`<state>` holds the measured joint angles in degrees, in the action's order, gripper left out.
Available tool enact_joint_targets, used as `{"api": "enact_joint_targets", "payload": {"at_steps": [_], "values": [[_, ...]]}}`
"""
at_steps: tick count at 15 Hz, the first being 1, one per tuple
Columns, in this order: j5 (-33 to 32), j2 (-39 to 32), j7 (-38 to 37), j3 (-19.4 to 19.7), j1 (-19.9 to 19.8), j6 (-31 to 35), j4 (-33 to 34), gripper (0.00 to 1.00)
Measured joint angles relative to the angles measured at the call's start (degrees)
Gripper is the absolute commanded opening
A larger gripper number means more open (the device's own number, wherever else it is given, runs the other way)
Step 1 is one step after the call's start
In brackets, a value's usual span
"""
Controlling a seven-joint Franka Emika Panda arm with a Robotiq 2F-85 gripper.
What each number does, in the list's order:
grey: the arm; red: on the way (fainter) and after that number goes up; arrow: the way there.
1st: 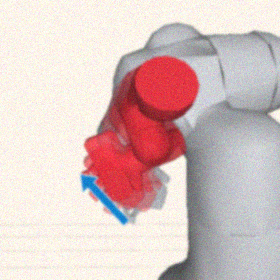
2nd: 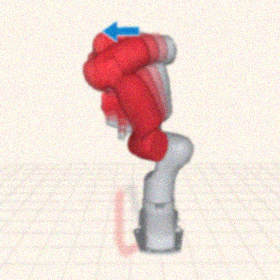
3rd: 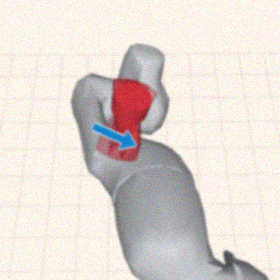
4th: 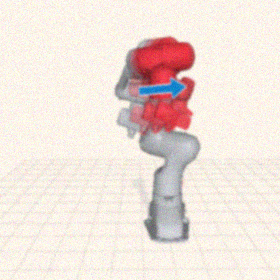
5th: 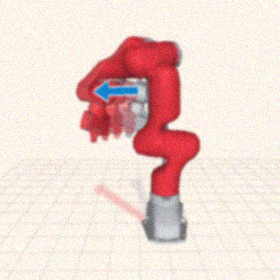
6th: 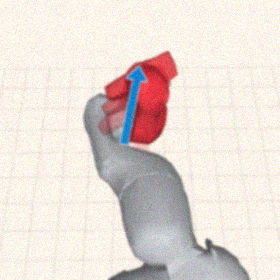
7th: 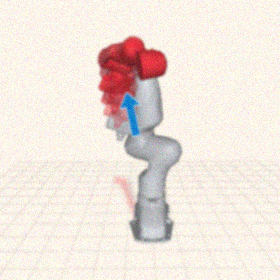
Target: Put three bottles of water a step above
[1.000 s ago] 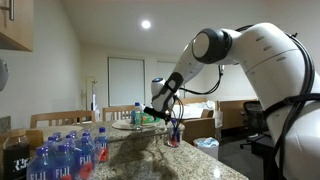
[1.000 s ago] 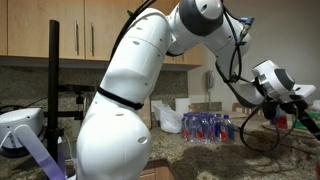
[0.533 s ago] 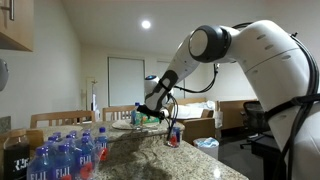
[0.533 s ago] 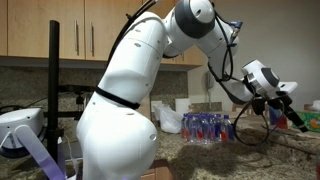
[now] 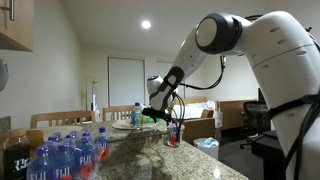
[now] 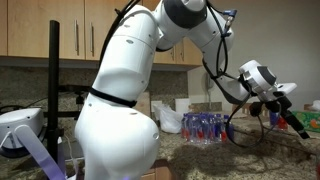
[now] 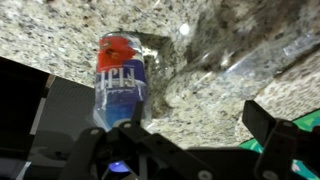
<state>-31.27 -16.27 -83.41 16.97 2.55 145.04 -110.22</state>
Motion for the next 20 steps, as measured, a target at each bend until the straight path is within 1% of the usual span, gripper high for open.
{"api": "enact_joint_targets", "payload": {"at_steps": [4, 9, 14, 20], "values": [[-0.9, 3.6, -2.0, 0.0, -0.2, -5.1, -3.1, 1.00], [-0.1, 6.5, -2.1, -0.2, -2.4, -10.4, -3.3, 1.00], [1.5, 6.8, -2.1, -0.8, -4.7, -10.8, -2.8, 1.00], [1.5, 6.4, -2.1, -0.7, -7.0, -10.2, -0.9, 1.00]]}}
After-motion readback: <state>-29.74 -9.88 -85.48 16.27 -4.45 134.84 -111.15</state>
